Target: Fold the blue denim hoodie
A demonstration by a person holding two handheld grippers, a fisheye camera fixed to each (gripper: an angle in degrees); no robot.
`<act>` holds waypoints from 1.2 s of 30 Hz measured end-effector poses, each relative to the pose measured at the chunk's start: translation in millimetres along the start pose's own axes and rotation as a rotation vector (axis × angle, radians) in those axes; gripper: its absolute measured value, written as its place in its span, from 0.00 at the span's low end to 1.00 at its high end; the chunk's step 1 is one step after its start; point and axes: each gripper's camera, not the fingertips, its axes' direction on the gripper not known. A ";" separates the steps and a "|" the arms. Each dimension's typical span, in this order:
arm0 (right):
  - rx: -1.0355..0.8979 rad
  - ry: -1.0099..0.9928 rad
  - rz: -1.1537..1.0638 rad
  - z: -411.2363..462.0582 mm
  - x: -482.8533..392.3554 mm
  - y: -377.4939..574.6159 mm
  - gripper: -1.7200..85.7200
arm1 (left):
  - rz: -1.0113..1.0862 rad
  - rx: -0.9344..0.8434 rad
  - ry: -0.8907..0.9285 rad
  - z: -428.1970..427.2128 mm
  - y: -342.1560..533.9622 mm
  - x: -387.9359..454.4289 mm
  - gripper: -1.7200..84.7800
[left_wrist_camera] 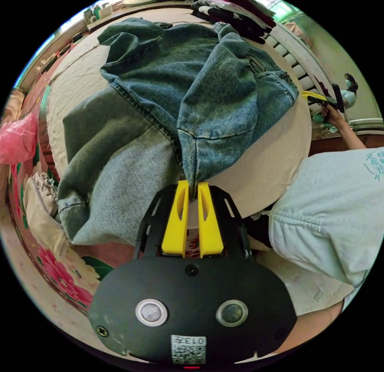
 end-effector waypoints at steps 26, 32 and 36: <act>-0.275 -0.020 -0.193 8.4 12.3 -68.1 0.08 | 0.014 -0.014 0.083 -4.9 62.5 -44.0 0.08; 0.047 0.131 -0.250 -28.4 -53.3 -94.0 0.10 | -0.104 0.281 -0.001 -48.6 57.8 -36.6 0.15; -0.025 0.053 -0.316 29.9 -94.2 -121.4 0.10 | -0.023 0.287 -0.032 -21.1 -18.8 -7.0 0.16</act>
